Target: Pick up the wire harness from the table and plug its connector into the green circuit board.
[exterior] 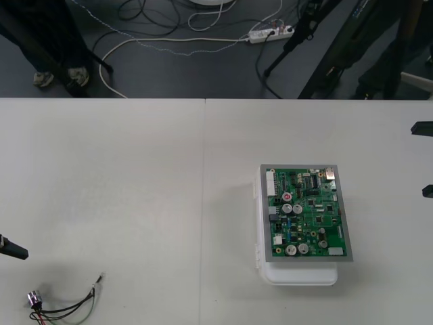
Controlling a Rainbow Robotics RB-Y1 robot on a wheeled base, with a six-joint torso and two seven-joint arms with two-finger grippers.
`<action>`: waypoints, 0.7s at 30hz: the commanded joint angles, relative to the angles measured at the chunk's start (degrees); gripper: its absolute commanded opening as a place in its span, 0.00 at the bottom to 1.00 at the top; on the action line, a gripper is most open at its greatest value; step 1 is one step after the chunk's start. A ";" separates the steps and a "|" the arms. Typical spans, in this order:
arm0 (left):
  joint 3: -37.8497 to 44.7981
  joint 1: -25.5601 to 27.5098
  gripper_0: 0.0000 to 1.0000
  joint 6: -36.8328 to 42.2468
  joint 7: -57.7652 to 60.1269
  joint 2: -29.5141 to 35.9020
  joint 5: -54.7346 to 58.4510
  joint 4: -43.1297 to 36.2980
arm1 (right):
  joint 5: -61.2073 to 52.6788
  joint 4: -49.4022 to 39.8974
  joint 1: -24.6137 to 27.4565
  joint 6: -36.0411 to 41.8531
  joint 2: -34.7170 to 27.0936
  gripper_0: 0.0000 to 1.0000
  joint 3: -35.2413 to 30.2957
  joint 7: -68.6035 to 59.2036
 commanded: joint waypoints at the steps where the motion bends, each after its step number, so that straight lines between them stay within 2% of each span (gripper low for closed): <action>1: -0.25 3.67 1.00 -2.50 -5.12 -2.42 -1.58 -1.43 | -1.66 -0.18 0.45 -0.42 1.40 1.00 3.80 3.28; 8: 0.28 5.96 1.00 -1.62 -5.91 -4.71 -3.43 -1.96 | -2.37 -0.18 -0.43 -0.42 1.31 1.00 4.16 2.49; 21: 5.20 6.75 1.00 -0.30 -7.14 -11.56 -10.63 -1.96 | -2.54 -0.62 -1.93 -0.42 2.89 1.00 5.03 2.93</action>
